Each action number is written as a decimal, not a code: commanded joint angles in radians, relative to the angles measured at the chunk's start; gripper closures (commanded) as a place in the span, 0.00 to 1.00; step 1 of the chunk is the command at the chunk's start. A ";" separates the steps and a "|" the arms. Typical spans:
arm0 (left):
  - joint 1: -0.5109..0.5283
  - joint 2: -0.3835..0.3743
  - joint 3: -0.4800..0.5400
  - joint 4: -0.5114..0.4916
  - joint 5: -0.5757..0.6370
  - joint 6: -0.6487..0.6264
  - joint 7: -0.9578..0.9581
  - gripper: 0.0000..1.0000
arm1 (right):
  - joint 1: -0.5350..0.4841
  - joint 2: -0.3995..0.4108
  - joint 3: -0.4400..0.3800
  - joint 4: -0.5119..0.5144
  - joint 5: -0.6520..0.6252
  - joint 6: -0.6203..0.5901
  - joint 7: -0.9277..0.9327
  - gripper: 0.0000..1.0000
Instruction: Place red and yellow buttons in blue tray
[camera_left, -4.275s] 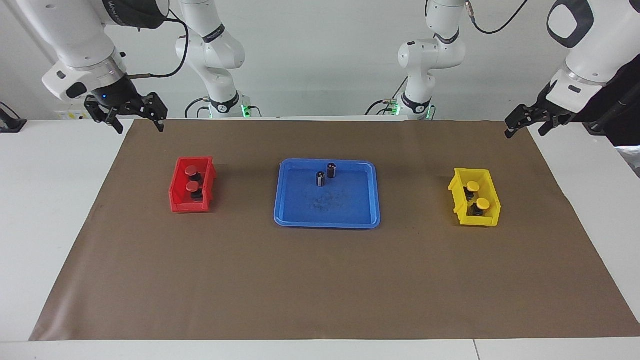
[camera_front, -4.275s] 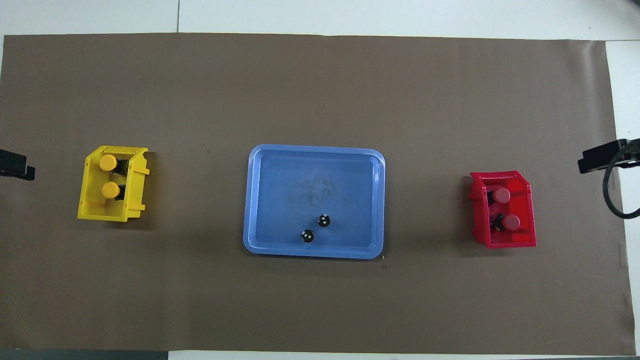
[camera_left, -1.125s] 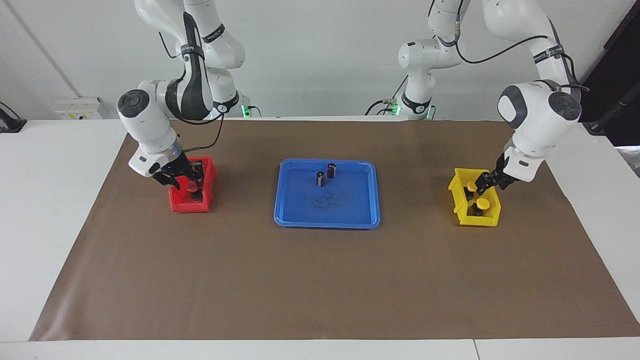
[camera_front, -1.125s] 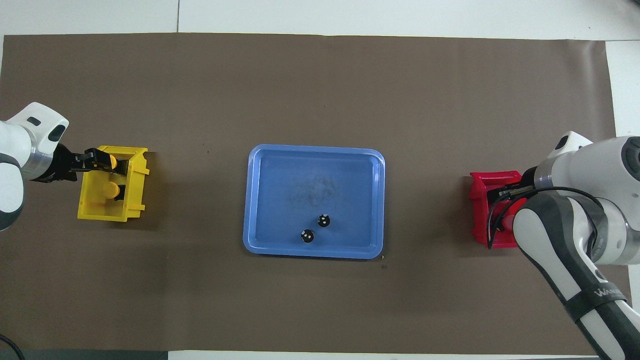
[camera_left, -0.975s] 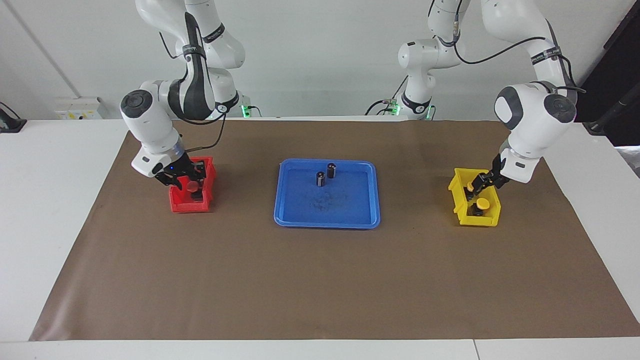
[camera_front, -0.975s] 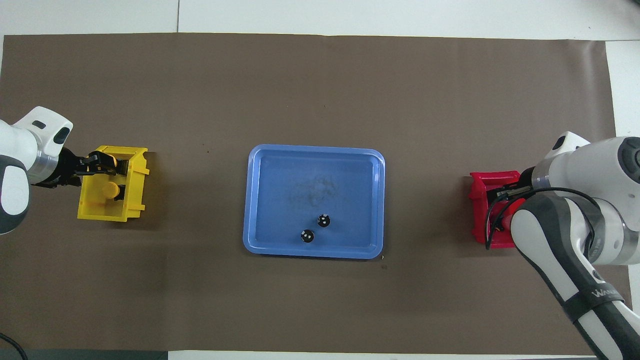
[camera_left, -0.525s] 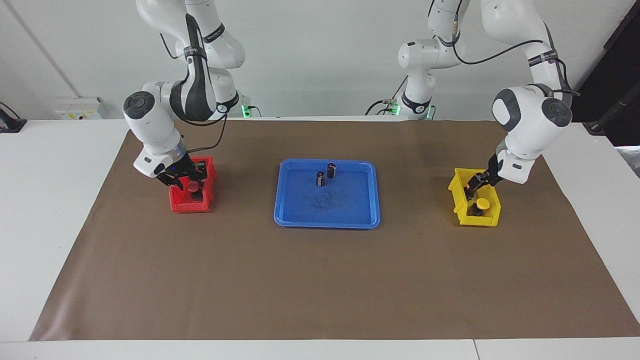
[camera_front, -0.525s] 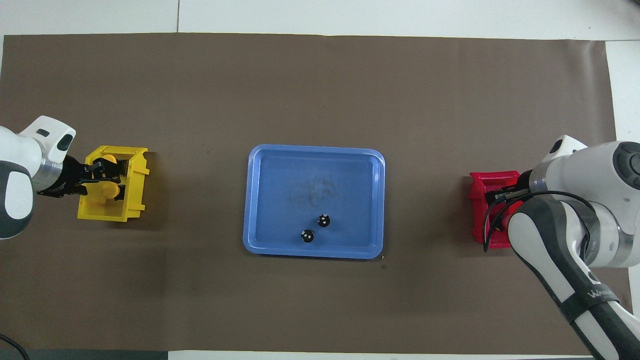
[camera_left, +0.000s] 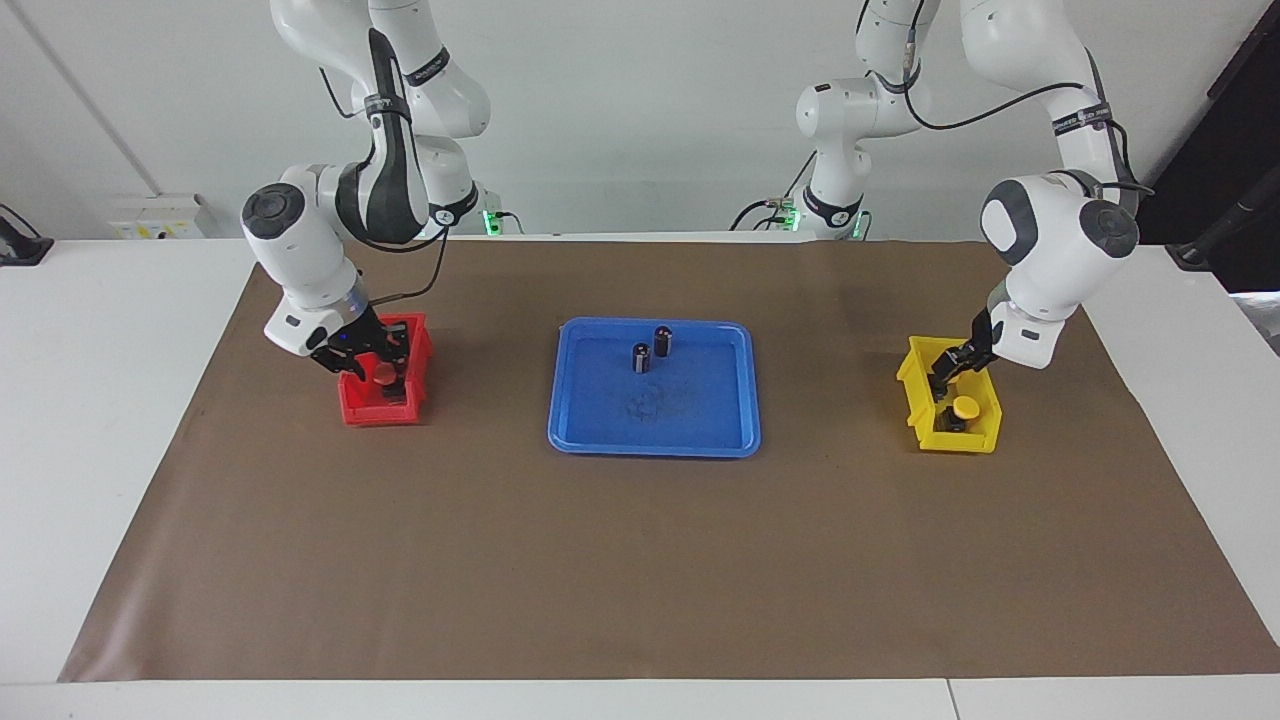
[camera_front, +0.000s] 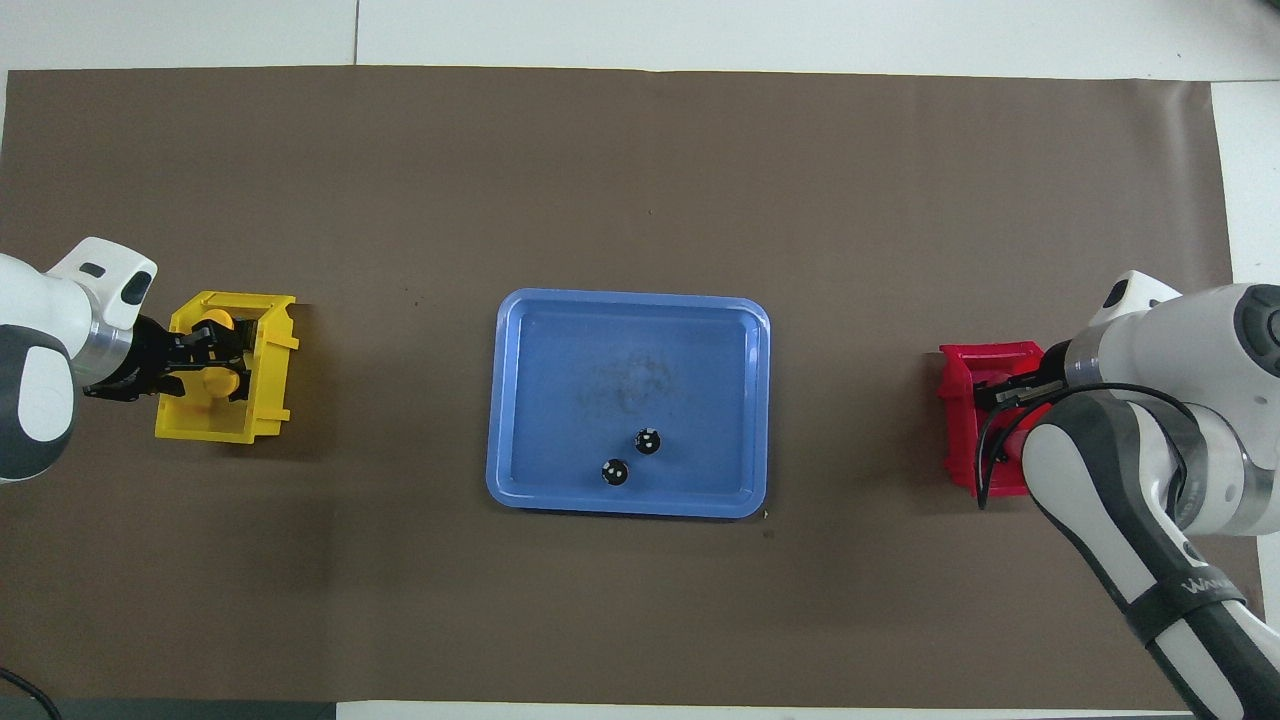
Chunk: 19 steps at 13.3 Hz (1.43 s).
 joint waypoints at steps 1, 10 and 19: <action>0.003 -0.027 0.003 -0.042 -0.012 0.004 -0.017 0.23 | -0.013 -0.016 0.006 -0.020 0.017 0.016 -0.030 0.57; -0.006 -0.022 0.003 -0.027 -0.041 0.001 -0.020 0.38 | -0.007 0.063 0.004 0.303 0.000 -0.318 -0.020 0.79; -0.006 -0.012 0.003 0.051 -0.044 -0.065 -0.022 0.87 | 0.388 0.301 0.011 0.839 0.014 -0.509 0.725 0.86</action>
